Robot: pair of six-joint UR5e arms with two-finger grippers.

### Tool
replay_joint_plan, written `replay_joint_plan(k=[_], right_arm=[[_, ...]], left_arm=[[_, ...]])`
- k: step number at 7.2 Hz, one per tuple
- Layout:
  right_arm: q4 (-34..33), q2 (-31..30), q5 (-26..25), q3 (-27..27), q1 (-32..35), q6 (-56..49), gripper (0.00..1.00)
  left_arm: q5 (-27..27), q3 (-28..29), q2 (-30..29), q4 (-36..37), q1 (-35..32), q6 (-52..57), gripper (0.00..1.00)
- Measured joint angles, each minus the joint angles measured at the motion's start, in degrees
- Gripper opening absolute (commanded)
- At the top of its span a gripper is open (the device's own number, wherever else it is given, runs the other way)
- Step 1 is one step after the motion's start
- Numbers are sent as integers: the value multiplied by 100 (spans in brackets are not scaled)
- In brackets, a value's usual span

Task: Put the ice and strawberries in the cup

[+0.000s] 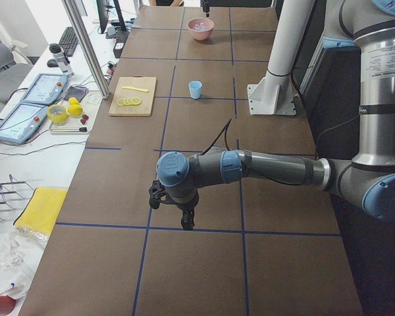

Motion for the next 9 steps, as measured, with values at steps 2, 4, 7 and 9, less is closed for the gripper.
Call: replay_joint_plan(k=[2,4,7,9], right_arm=[[354,200,-13,-471,-175,-4,87],[924,237,-10,-853,-229,31,85],[1081,241,-2,-943,-251,101,82],[1093,247,-1,-943,-299,107,80]], left_arm=[[0,-13,0,2,0,0,100],[-4,-31,0,-2,0,0,100],[0,-47,0,0,0,0,100],[0,-48,1,2,0,0,100]])
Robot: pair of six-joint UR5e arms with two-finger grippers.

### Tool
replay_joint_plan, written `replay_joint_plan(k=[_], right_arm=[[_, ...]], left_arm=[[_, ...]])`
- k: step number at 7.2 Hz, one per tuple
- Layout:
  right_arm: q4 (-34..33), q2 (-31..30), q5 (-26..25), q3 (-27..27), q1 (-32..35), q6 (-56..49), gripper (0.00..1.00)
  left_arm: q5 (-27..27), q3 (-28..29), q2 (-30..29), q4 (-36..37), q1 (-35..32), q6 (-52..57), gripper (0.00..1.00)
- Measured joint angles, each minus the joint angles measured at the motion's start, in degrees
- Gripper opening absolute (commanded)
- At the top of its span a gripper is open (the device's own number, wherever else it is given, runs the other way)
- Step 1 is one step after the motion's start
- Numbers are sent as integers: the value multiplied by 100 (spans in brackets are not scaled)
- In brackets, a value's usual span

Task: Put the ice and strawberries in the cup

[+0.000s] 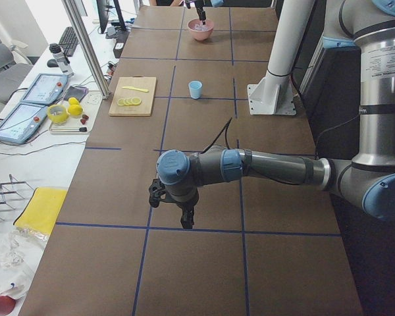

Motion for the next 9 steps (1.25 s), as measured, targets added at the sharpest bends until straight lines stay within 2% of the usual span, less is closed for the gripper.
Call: replay_joint_plan(k=[4,9], right_arm=[[2,-1,-10,-7,-91,-3,72],[-5,3,-17,-14,-151,-6,52]], left_arm=[[0,7,0,0,0,0,100],[0,8,0,1,0,6,100]])
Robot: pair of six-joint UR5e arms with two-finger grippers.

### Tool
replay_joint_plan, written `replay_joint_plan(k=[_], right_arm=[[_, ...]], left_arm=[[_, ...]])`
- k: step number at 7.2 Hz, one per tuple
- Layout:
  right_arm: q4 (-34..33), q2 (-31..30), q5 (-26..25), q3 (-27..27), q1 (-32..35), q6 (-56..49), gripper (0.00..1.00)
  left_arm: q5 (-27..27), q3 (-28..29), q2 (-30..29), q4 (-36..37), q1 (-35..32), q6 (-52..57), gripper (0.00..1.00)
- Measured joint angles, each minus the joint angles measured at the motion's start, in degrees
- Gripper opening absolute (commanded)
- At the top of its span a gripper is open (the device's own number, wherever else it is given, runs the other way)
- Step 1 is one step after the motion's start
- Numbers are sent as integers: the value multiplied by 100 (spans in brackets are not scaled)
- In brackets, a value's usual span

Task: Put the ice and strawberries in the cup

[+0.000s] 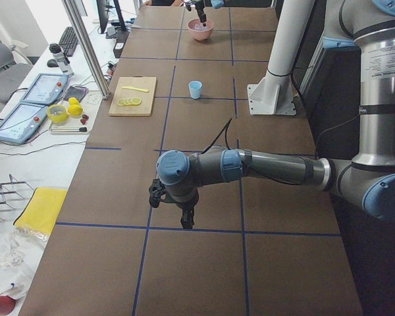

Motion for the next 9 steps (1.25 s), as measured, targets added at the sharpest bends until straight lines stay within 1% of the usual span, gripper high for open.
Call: replay_joint_plan(k=[1,3,4,5,7,9], right_arm=[[3,0,0,-3,-3,-1,45],[4,0,0,-8,-6,-8,27],[3,0,2,-9,-6,-10,14],[7,0,4,-2,-4,-13,4],[14,-5,-16,44,5,-19,2],[-6,-85,-45,259,80,-26,0]], left_arm=[[0,0,0,0,0,2,100],[0,0,0,0,0,3,100],[0,3,0,0,0,3,100],[0,6,0,0,0,1,100],[0,8,0,-6,0,-5,100],[0,-1,0,-8,0,-6,100]])
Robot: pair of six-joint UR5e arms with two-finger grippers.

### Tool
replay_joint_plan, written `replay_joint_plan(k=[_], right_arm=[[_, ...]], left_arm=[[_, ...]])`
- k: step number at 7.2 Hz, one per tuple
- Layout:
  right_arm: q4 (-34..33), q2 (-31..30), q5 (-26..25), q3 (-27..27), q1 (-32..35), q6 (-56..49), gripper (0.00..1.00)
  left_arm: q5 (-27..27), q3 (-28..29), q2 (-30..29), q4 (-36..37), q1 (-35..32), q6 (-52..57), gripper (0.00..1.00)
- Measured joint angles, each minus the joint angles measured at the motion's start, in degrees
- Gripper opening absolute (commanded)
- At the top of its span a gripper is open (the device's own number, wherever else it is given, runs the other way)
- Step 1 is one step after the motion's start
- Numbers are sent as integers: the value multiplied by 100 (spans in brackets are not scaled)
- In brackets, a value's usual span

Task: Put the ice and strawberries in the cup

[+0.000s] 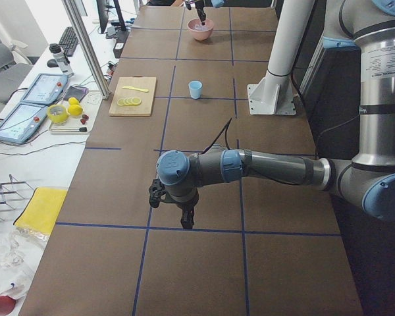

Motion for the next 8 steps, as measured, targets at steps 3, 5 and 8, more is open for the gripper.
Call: replay_joint_plan(k=[3,5,8], right_arm=[[-286,-416,43,993,103,220,1],[-614,-443,136,1850,-158,1555,2],[-649,475,210,2525,-1411,4707,2]], left_arm=[[0,-62,-6,0,0,6,100],[-2,-171,1,0,-1,5,100],[-207,-332,31,2,-10,-22,100]])
